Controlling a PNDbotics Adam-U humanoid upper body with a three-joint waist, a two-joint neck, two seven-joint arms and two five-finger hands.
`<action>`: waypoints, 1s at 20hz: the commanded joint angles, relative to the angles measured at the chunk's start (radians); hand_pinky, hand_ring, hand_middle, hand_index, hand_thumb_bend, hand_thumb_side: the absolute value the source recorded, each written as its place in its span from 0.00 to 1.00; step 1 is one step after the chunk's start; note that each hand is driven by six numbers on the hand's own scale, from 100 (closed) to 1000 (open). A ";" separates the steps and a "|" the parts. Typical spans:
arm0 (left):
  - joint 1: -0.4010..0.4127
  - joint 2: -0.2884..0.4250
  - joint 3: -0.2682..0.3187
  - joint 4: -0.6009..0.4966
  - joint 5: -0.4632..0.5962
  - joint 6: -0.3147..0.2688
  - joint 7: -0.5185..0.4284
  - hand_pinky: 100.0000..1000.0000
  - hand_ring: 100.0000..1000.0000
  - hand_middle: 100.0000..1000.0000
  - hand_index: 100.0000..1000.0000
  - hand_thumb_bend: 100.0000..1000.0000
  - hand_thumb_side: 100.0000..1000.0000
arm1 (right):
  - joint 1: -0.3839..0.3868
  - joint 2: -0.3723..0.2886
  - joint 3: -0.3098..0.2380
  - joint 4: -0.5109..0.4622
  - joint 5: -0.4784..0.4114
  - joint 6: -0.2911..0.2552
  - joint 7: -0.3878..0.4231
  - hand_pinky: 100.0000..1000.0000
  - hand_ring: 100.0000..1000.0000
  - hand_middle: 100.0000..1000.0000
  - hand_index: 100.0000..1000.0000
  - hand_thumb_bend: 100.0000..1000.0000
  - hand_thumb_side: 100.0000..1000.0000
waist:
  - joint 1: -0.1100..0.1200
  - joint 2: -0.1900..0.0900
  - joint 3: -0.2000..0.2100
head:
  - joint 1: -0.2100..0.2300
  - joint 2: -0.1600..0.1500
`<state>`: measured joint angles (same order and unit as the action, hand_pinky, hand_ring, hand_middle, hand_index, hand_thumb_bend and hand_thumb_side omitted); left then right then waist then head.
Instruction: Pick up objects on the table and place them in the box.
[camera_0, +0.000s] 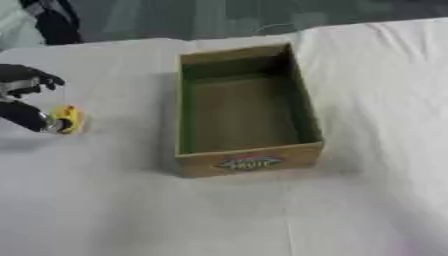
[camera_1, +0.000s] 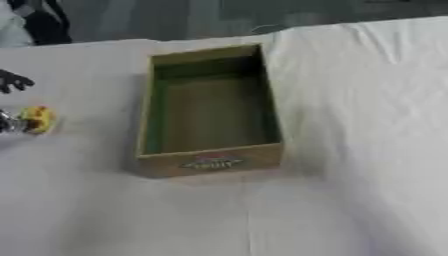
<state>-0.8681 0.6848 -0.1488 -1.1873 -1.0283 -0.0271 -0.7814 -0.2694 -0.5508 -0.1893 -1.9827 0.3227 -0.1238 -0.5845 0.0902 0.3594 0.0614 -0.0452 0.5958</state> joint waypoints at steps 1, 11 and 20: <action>-0.021 0.022 0.020 0.012 -0.033 -0.002 0.012 0.71 0.86 0.86 1.00 0.35 0.53 | -0.009 -0.030 -0.002 -0.017 0.000 -0.002 0.002 0.72 0.73 0.71 0.84 0.00 0.80 | -0.003 -0.016 -0.001 | 0.005 -0.010; -0.047 0.004 0.042 0.088 -0.130 0.024 0.087 0.71 0.86 0.85 1.00 0.32 0.53 | -0.015 -0.033 0.002 -0.017 0.005 -0.007 0.004 0.72 0.73 0.71 0.84 0.00 0.80 | -0.001 0.004 -0.021 | 0.019 -0.028; -0.057 -0.001 0.052 0.131 -0.178 0.008 0.138 0.70 0.85 0.84 1.00 0.27 0.50 | -0.021 -0.035 0.005 -0.017 0.009 -0.011 0.006 0.72 0.73 0.71 0.84 0.00 0.80 | 0.001 0.025 -0.034 | 0.026 -0.041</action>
<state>-0.9049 0.6589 -0.1119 -1.0548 -1.1947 -0.0167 -0.6508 -0.2816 -0.5529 -0.1824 -1.9827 0.3254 -0.1317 -0.5799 0.0939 0.4039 0.0264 -0.0234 0.5681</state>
